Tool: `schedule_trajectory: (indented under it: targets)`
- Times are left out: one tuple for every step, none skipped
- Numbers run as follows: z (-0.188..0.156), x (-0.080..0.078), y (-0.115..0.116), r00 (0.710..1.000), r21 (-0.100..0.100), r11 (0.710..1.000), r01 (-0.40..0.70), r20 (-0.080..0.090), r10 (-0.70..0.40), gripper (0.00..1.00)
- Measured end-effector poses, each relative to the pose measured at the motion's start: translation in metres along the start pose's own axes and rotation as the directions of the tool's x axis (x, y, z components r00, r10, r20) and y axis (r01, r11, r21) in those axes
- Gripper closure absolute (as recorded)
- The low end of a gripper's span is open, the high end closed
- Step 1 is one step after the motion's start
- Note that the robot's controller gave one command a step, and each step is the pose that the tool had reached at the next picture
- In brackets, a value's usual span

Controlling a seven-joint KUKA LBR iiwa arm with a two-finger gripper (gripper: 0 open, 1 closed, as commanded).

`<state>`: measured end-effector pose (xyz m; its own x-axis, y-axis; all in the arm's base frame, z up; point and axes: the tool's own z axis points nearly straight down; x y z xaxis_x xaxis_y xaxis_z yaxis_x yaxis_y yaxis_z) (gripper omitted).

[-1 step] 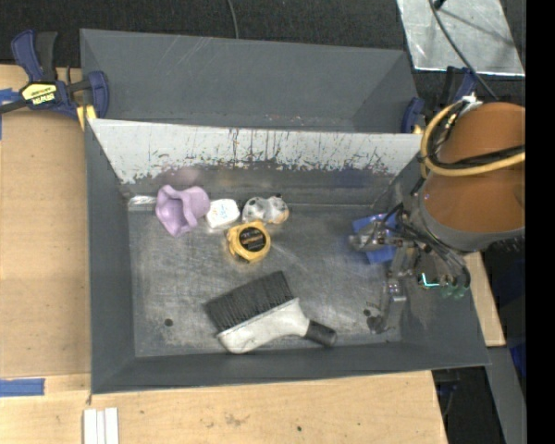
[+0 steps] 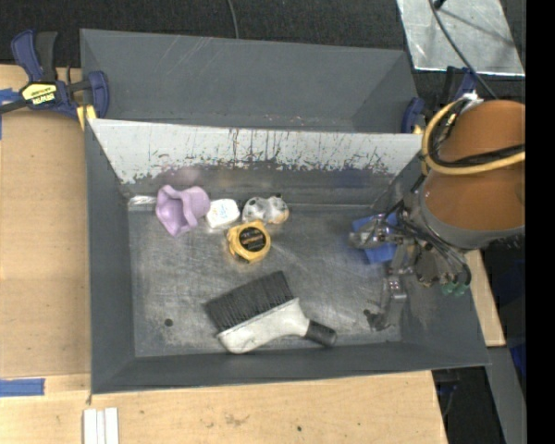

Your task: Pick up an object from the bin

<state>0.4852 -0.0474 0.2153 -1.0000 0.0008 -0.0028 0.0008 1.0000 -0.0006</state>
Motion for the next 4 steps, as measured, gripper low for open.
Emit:
schedule_trajectory:
  targets:
    - [0.056,0.000,0.006,0.994,0.001,0.994,0.107,0.003,-0.107,0.00]
    - [0.093,0.002,0.008,0.991,-0.002,0.991,0.131,-0.004,-0.131,0.00]
    - [0.095,-0.005,0.079,0.987,-0.001,0.987,0.163,0.001,-0.163,0.00]
    - [0.124,-0.006,0.055,0.959,-0.001,0.959,0.284,0.013,-0.284,0.00]
